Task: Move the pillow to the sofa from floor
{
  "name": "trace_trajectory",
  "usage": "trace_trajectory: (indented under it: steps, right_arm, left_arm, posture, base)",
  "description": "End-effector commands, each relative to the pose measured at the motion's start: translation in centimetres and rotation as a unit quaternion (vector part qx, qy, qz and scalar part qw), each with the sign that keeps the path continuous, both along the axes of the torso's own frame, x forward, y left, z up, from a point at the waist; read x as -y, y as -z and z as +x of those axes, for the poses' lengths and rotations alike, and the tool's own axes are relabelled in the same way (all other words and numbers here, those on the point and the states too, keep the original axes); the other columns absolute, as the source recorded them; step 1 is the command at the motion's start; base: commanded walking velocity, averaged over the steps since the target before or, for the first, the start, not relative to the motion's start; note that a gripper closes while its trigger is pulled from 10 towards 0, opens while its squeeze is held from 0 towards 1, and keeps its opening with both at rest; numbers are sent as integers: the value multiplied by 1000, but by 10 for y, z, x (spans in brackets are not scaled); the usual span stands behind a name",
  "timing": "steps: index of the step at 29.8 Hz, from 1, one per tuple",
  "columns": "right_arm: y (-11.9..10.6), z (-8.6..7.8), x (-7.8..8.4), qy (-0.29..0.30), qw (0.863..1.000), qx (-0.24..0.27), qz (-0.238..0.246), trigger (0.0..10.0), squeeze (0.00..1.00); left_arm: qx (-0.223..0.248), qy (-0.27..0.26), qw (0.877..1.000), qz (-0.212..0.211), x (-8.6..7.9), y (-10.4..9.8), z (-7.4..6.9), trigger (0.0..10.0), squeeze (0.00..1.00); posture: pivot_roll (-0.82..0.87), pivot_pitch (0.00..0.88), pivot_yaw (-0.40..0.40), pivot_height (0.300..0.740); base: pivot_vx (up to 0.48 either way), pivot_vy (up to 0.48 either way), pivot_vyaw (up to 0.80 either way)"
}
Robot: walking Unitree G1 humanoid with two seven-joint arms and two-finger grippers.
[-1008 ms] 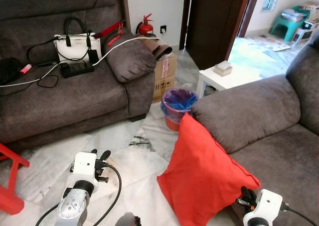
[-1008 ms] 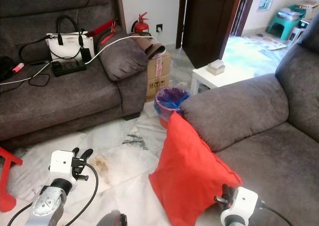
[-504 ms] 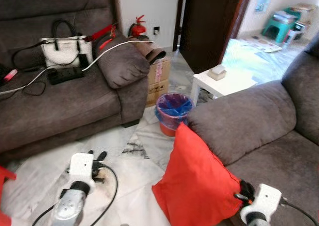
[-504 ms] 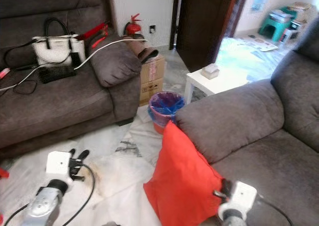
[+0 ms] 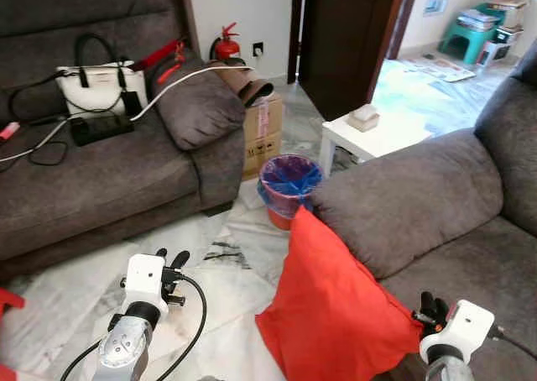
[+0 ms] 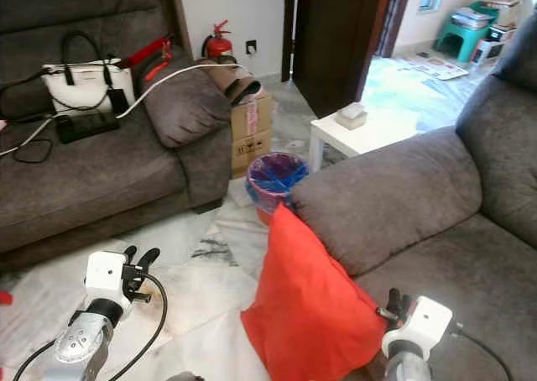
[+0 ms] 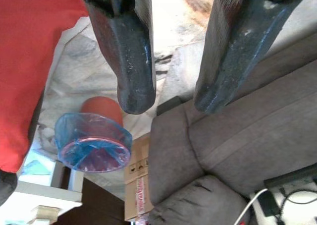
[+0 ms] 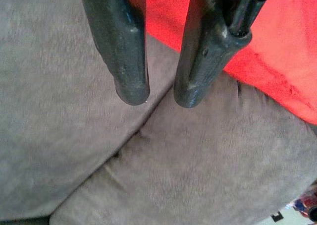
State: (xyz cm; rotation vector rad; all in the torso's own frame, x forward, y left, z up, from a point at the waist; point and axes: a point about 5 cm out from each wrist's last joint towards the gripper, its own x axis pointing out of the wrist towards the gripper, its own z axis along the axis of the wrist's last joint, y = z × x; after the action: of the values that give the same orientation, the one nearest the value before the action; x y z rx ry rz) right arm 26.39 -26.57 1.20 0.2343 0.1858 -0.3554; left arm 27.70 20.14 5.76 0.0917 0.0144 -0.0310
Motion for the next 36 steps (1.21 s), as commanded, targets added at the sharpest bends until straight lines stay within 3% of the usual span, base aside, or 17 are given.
trace_trajectory:
  steps: [1,6,7,8,9,10,14,19,20,27,30,34,36]
  right_arm:
    - [-4,5,6,-28,999,-22,-29,10000,1000]
    - [-12,15,8,-73,995,-33,-55,10000,1000]
    - [-15,19,6,-100,988,-53,-105,10000,1000]
    - [-15,19,6,-100,988,-53,-105,10000,1000]
    - [-17,23,2,-135,975,-73,-161,10000,1000]
    - [-17,25,1,-144,972,-76,-172,10000,1000]
    - [-23,36,-10,-175,966,-73,-177,10000,1000]
    - [-19,43,-26,-251,937,-121,-211,10000,1000]
    - [-20,44,-27,-252,937,-122,-208,10000,1000]
    - [-28,51,-17,-252,931,-144,-219,10000,1000]
    - [-33,55,-12,-246,935,-150,-207,10000,1000]
    - [-31,52,-7,-239,935,-167,-200,10000,1000]
    - [-28,50,-6,-250,929,-179,-206,10000,1000]
  left_arm:
    - [-9,-2,1000,-6,-3,3,-4,10000,0]
    - [-11,-1,1000,-7,-2,4,-6,10000,0]
    - [-11,-1,1000,-7,-2,5,-7,10000,0]
    - [-11,-1,1000,-7,-2,5,-7,10000,0]
    - [-12,-2,1000,-7,-2,5,-9,10000,0]
    - [-12,-2,1000,-8,-2,5,-9,10000,0]
    - [-13,-3,1000,-10,0,6,-12,10000,0]
    - [-17,-3,1000,-15,3,9,-17,10000,0]
    - [-17,-4,1000,-15,3,9,-17,10000,0]
    - [-16,-13,1000,-19,0,8,-17,10000,0]
    - [-21,-13,999,-21,2,10,-18,10000,0]
    - [-25,-13,999,-21,3,11,-18,10000,0]
    - [-25,-13,999,-22,3,11,-17,10000,0]
  posture:
    - [111,81,25,633]
    - [117,82,16,633]
    - [117,80,12,633]
    - [117,80,12,633]
    - [122,82,3,633]
    - [122,82,3,633]
    - [129,88,-3,633]
    - [145,101,-19,633]
    - [149,105,-22,633]
    - [145,118,-30,633]
    - [140,120,-29,633]
    - [143,116,-26,633]
    - [144,116,-26,633]
  base:
    - [0,0,0]
    - [0,0,0]
    - [0,0,0]
    - [0,0,0]
    - [0,0,0]
    - [0,0,0]
    - [0,0,0]
    - [0,0,0]
    - [0,0,0]
    - [0,0,0]
    - [0,0,0]
    - [0,0,0]
    - [0,0,0]
